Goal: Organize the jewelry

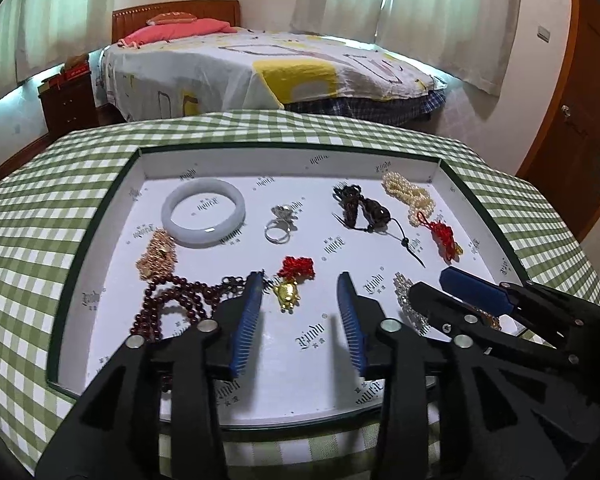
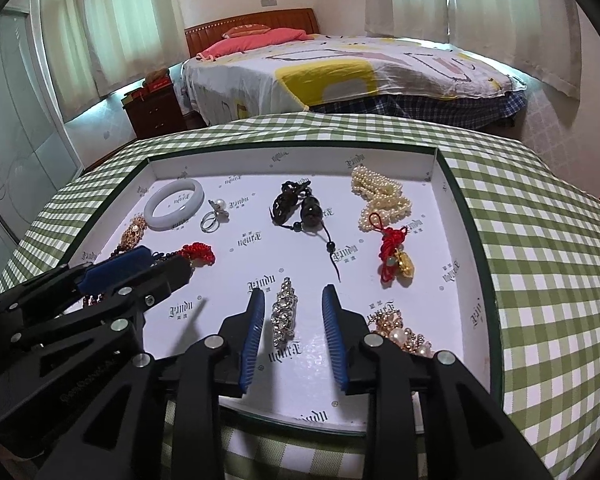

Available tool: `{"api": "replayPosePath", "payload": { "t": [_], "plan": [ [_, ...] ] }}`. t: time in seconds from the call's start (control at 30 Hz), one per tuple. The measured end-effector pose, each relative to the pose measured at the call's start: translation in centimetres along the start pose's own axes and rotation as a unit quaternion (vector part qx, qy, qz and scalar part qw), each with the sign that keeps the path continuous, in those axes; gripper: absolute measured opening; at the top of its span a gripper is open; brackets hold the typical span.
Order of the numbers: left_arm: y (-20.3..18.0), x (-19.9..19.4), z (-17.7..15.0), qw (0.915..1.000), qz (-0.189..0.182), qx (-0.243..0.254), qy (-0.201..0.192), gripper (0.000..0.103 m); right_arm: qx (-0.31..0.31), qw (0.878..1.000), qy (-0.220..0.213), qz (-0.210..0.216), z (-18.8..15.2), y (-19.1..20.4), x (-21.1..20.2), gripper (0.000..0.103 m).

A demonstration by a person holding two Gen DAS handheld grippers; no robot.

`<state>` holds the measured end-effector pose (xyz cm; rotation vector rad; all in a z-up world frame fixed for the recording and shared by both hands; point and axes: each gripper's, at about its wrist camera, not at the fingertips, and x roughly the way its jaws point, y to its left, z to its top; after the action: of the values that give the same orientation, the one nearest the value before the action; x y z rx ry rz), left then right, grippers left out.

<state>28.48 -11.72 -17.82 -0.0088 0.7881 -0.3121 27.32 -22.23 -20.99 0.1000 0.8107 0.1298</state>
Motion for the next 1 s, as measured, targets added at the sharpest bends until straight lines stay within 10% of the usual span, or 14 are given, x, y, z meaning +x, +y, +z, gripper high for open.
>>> {"api": "replayPosePath", "payload": {
  "t": [0.5,0.73,1.0],
  "plan": [
    [1.5,-3.5,-0.7,0.9983,0.049,-0.004,-0.031,0.072,0.008,0.999,-0.023,-0.021,-0.4,0.1,-2.7,0.071],
    [2.0,-6.7,-1.4,0.9944,0.085,0.002,-0.063,0.092,0.002,0.999,-0.035,-0.032,-1.1,0.8,-4.9,0.079],
    [2.5,-9.7,-2.8,0.9931,0.099,-0.003,-0.062,0.093,-0.005,0.998,-0.028,-0.049,-2.7,1.5,-6.6,0.081]
  ]
}}
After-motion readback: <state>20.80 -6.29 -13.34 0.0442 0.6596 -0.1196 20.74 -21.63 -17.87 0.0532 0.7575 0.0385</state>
